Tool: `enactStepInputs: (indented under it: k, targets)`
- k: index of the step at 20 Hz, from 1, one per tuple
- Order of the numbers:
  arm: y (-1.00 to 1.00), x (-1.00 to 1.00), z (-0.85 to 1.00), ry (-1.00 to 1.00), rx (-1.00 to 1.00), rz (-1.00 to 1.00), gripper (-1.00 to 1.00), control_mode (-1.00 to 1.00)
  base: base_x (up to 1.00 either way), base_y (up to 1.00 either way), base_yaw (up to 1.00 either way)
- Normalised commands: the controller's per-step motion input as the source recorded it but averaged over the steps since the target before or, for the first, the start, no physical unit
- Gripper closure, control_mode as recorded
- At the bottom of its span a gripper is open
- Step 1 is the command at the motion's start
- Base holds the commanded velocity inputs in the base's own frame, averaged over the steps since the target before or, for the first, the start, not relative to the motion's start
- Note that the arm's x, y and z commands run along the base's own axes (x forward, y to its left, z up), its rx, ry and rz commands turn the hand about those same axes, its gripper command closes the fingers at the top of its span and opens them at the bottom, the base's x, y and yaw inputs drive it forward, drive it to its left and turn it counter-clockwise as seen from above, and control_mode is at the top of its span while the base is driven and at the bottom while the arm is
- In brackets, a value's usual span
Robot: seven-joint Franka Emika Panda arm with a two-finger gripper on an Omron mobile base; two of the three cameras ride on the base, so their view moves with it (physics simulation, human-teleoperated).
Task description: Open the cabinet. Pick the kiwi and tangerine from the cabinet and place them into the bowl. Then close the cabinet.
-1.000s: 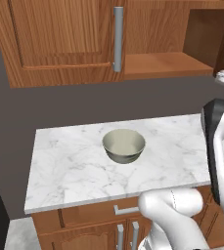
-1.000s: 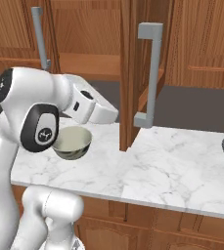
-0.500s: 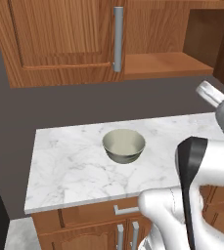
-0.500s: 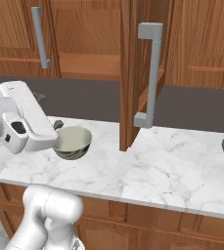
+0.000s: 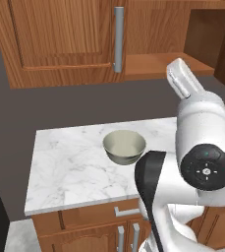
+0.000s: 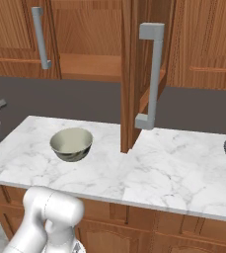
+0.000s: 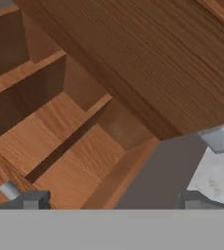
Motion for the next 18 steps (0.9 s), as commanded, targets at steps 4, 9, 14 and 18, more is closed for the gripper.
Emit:
enactStepInputs:
  k: [4,9,14,18]
  targets:
    - [0.66,0.00,0.26,-0.24,0.08,-0.05,-1.00,-1.00,0.00,0.00,0.00]
    - [0.46,0.14,0.00,0.12,-0.23,-0.02,-1.00,-1.00,0.00,0.00,0.00]
    - [0.16,0.14,0.00,0.17,-0.33,0.02,-1.00,-1.00,0.00,0.00,0.00]
    - [0.06,0.09,0.00,0.12,-0.22,0.02,-1.00,-1.00,0.00,0.00,0.00]
